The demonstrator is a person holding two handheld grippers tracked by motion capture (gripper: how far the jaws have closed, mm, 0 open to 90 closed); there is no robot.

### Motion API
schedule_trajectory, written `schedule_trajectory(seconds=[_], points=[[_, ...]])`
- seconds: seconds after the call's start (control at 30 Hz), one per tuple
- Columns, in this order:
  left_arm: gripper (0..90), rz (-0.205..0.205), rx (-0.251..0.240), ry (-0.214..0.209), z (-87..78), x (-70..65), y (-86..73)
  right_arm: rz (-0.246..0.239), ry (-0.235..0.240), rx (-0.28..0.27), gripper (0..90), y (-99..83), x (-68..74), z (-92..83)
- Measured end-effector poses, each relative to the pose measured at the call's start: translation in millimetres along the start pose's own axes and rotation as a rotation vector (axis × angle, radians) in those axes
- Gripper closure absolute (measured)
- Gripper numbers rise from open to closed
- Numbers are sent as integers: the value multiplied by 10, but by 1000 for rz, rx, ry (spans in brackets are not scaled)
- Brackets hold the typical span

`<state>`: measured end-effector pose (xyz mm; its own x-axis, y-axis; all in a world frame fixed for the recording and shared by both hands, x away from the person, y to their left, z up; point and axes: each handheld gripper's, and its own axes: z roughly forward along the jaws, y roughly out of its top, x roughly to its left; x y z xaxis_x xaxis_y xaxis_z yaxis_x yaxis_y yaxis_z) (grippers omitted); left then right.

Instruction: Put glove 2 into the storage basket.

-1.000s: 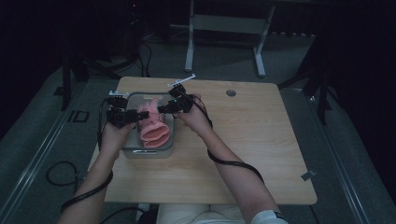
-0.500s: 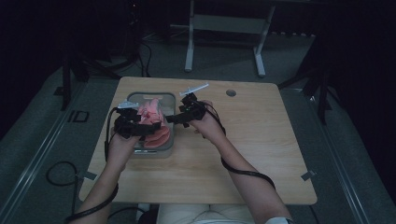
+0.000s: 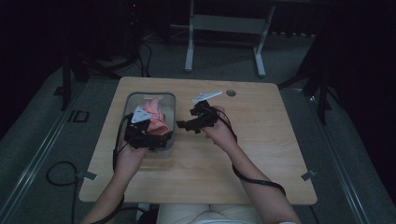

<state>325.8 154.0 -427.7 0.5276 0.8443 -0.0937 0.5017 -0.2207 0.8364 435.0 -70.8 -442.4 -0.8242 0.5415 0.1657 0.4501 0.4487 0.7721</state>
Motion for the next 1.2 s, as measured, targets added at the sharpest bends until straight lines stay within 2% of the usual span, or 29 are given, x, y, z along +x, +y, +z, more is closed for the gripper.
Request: schedule_trajectory(seconds=[0.07, 0.1, 0.17, 0.2, 0.27, 0.3, 0.33, 0.37, 0.5, 0.53, 0.6, 0.63, 0.73, 0.87, 1.2], points=[[13, 20, 1, -1, -6, -76, 5, 2, -3, 3, 161, -35, -17, -18], [13, 28, -4, -26, -10, -144, 6, -2, -10, 6, 163, -56, -23, -28], [13, 44, -7, -33, -5, -227, 1, -12, -11, 10, 163, -86, -27, -40], [13, 44, -7, -33, -5, -227, 1, -17, -11, 12, 162, -104, -26, -48], [13, 72, -13, -40, 5, -362, -18, -25, -15, 13, 162, -143, -21, -60], [13, 72, -13, -40, 5, -362, -18, -25, -15, 13, 162, -143, -21, -60], [13, 97, -14, -23, 13, -449, -34, -35, -15, 11, 162, -180, -23, -71], [13, 107, -17, -15, 9, -478, -42, -39, -16, 10, 162, -197, -23, -78], [13, 113, -24, -24, -2, -549, -66, -76, -7, 19, 162, -267, -21, -125], [13, 122, -15, -50, 5, -597, -78, -75, -1, 16, 160, -285, -23, -138], [13, 127, -16, -58, 13, -630, -88, -69, -3, 11, 159, -319, -29, -161], [13, 155, 5, -72, 47, -699, -107, -69, -1, 7, 159, -339, -30, -170], [13, 169, 27, -104, 113, -790, -148, -78, 4, 14, 159, -394, -23, -177], [13, 173, 51, -136, 212, -878, -236, -88, 11, 27, 159, -503, -25, -179], [13, 194, 84, -166, 402, -993, -446, -66, 2, 41, 160, -774, -92, -115]])
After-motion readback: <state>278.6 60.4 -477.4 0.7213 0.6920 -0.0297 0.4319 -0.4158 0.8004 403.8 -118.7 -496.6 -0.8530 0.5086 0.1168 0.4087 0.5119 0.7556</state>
